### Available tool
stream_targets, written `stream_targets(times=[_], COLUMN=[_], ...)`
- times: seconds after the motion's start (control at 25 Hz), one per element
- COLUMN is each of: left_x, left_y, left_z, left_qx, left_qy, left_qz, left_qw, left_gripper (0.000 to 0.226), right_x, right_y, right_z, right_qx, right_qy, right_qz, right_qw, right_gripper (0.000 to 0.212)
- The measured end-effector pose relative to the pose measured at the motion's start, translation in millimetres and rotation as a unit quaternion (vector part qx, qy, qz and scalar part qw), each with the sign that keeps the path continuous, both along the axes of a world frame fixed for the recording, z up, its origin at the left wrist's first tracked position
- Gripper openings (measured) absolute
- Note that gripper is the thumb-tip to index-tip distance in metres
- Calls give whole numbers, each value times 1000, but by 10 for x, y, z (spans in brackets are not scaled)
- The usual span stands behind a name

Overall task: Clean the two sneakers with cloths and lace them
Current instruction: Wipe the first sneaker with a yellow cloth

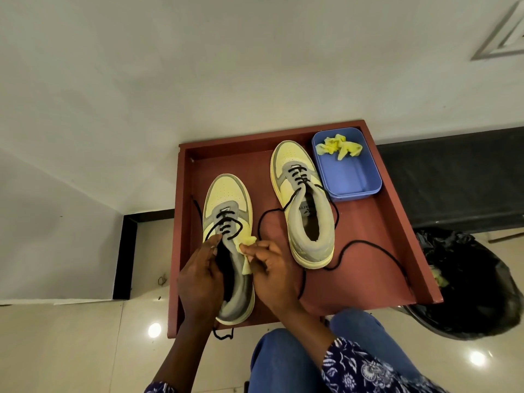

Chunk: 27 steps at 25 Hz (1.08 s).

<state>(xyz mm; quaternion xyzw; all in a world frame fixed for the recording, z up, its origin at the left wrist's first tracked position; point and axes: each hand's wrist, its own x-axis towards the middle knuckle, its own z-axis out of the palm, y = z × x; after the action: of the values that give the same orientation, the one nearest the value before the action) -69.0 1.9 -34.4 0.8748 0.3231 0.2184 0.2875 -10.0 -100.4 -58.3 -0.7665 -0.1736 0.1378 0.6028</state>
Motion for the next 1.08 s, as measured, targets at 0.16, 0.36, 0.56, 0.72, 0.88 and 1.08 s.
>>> stream_targets(times=[0.16, 0.36, 0.56, 0.72, 0.88, 1.08], left_x=[3, 5, -3, 9, 11, 8], left_y=[7, 2, 13, 14, -1, 3], left_z=[2, 25, 10, 0, 35, 13], left_qx=[-8, -17, -18, -19, -23, -36], left_qy=[5, -1, -2, 2, 7, 4], left_qz=[-3, -7, 0, -3, 1, 3], left_qw=[1000, 1000, 1000, 1000, 1000, 999], left_gripper=[36, 38, 38, 36, 37, 39], right_x=[135, 300, -26, -155, 41, 388], right_y=[64, 252, -25, -181, -80, 257], right_z=[33, 90, -48, -191, -179, -142], right_qx=[-33, -92, -13, 17, 23, -17], right_qy=[39, 0, -36, 42, 123, 154], right_qz=[3, 38, 24, 24, -27, -81], right_qw=[999, 995, 999, 999, 992, 985], right_gripper=[26, 26, 25, 23, 26, 24])
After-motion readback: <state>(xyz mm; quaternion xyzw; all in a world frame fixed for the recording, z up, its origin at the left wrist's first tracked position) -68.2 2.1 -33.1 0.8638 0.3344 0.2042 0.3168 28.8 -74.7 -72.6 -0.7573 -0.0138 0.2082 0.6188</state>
